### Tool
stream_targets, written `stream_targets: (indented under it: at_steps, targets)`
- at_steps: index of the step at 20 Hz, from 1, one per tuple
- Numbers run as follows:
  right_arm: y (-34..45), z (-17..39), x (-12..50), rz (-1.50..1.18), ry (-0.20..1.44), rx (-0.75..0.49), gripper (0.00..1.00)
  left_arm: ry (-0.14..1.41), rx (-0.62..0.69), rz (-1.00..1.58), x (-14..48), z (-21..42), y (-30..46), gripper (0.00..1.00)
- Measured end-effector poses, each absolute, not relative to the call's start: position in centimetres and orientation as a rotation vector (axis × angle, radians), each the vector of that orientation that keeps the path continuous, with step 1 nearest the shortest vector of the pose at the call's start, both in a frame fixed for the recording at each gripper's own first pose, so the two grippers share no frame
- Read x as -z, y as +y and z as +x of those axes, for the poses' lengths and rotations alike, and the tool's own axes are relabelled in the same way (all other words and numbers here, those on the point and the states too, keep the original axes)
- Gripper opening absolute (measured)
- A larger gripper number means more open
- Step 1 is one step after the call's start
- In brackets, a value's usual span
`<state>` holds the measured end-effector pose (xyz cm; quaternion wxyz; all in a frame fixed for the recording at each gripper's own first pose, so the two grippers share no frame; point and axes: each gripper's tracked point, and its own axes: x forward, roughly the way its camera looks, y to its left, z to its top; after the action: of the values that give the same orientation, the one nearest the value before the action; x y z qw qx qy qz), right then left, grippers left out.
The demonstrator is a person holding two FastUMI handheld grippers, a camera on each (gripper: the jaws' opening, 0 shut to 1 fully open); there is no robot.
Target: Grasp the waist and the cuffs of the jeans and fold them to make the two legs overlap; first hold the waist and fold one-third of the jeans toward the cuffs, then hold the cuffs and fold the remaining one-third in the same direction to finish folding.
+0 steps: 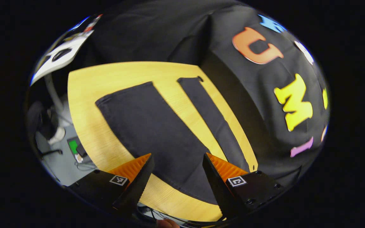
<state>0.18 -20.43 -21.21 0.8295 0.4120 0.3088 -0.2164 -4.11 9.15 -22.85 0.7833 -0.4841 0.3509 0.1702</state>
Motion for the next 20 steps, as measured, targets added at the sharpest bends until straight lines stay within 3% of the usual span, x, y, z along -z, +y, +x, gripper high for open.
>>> stream_targets:
  at_steps: [10,20]
  targets:
    - [-23.2,1.9,26.0,0.943,0.769,0.517,0.96,0.811,-0.611,-1.350,28.4,-5.4,14.9,0.99]
    - [-24.9,4.1,28.1,1.036,0.756,0.549,0.96,0.709,-0.530,-1.410,28.6,-0.9,16.1,0.98]
